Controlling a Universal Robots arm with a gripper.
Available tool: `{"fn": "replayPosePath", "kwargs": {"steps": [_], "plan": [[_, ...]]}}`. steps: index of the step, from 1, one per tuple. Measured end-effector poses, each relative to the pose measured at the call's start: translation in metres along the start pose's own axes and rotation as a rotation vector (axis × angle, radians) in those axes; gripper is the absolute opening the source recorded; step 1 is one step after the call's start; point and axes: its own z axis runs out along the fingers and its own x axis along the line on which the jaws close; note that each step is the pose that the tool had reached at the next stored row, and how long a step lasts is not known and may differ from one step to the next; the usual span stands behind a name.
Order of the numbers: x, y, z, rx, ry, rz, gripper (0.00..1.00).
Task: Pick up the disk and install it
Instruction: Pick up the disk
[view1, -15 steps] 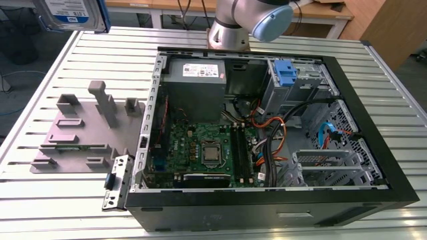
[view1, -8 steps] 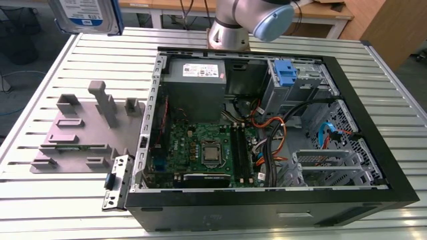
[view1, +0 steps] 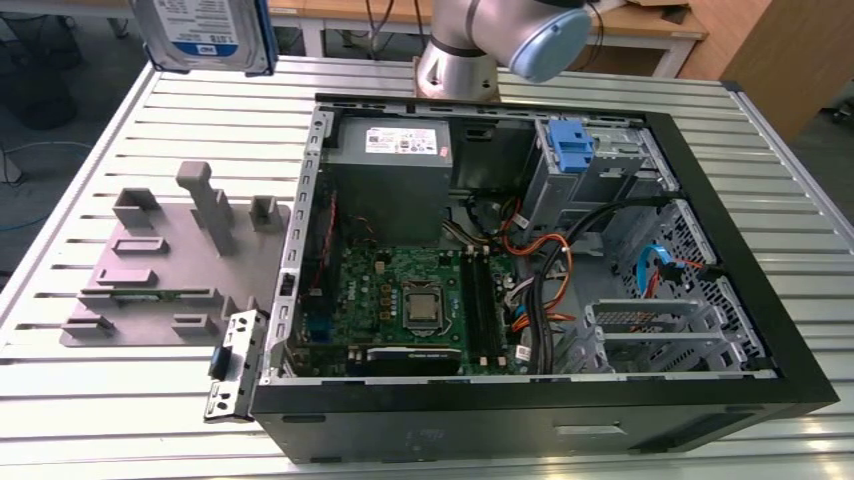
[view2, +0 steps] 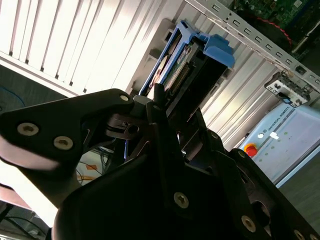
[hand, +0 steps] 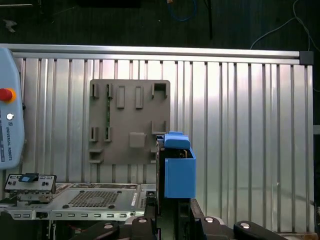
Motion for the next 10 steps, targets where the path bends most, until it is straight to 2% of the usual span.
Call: {"fn": "replayPosePath", "kwargs": {"steps": [10], "plan": [[0.0001,-0.0349,0.0044,0.0,0.0,0.0,0.35]]}}
